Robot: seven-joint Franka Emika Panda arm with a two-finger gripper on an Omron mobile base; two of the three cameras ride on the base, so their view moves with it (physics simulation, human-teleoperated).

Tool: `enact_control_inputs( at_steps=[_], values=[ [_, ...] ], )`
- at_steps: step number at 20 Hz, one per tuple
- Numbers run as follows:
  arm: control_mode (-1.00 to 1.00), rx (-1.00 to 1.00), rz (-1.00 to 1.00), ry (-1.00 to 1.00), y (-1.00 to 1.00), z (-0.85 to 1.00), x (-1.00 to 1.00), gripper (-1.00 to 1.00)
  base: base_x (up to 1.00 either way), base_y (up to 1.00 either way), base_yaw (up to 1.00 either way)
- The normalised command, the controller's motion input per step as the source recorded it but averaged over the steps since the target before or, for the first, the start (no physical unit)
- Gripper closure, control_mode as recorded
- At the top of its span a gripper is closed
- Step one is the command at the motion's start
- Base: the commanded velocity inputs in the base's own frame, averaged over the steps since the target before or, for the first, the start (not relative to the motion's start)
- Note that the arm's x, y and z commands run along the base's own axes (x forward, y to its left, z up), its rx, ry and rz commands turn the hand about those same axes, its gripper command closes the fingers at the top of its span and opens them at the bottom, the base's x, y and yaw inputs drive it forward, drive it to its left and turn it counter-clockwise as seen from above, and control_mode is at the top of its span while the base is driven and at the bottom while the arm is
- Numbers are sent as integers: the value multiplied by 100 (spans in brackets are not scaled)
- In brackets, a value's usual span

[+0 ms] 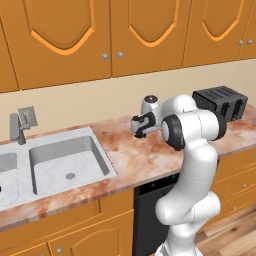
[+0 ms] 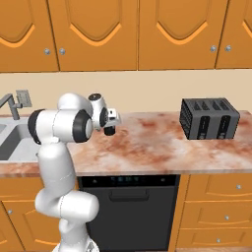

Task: Clear the mugs and bowl far away from the sink.

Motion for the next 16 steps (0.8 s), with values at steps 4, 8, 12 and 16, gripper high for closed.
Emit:
enact_control_inputs(
  at_steps=[4,8,12,16],
  values=[
    [-100,4,0,-1,0,-10,36,-100,0,0,0],
    [-100,2,0,-3,0,-11,36,-100,0,0,0],
    [-100,1,0,-5,0,-16,31,-100,0,0,0],
    [-100,2,0,-8,0,-21,19,-100,0,0,0]
  ],
)
